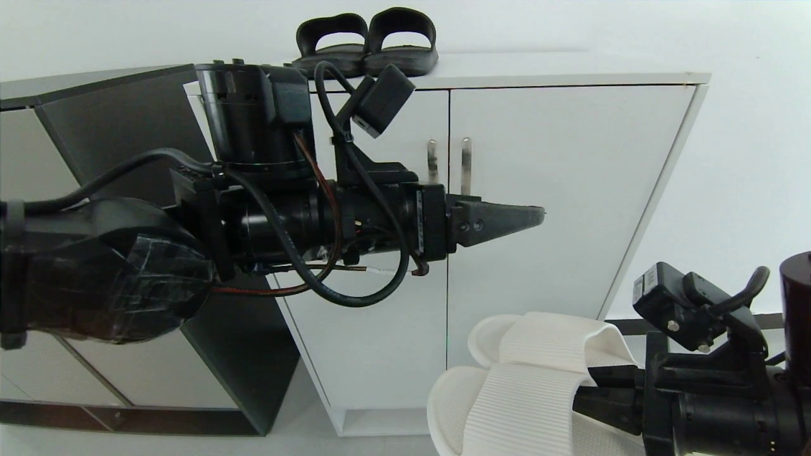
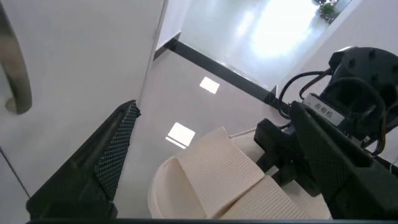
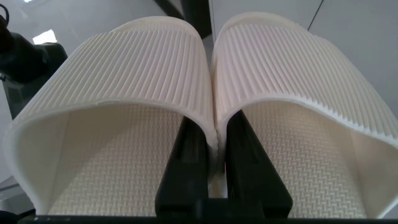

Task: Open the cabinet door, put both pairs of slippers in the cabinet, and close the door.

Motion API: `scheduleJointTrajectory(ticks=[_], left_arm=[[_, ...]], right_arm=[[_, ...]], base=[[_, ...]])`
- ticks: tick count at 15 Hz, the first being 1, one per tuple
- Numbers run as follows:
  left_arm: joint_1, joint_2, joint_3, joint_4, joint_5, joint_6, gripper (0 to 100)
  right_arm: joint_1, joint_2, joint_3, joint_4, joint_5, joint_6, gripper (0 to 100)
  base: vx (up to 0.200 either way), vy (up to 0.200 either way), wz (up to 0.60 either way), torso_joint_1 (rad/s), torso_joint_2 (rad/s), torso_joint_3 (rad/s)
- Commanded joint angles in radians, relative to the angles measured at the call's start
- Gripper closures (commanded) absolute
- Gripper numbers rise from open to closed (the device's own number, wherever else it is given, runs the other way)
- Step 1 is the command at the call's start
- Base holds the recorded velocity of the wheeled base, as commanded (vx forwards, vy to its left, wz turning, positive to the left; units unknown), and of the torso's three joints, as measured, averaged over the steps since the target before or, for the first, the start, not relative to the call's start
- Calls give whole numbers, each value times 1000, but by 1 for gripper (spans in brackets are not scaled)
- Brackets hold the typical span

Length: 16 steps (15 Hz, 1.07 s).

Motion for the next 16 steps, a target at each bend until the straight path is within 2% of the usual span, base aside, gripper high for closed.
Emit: scheduleJointTrajectory(ticks=[1, 4, 7, 10, 16], left_arm=[[27, 29, -32, -1, 2, 1, 0], [85, 63, -84, 0, 11, 1, 0], [76, 72, -89, -21, 67, 34, 0], [72, 112, -130, -21, 126, 37, 0], [76, 209, -218, -18, 133, 36, 0]], right_arm=[[0, 10, -1, 0, 0, 0, 100], [0, 11, -1, 0, 0, 0, 100], [0, 13, -1, 0, -1, 0, 100], [0, 11, -1, 0, -1, 0, 100], [0, 11, -1, -2, -1, 0, 100]], base=[[0, 0, 0, 0, 0, 0], [0, 0, 0, 0, 0, 0], [0, 0, 0, 0, 0, 0], [0, 0, 0, 0, 0, 0], [0, 0, 0, 0, 0, 0]])
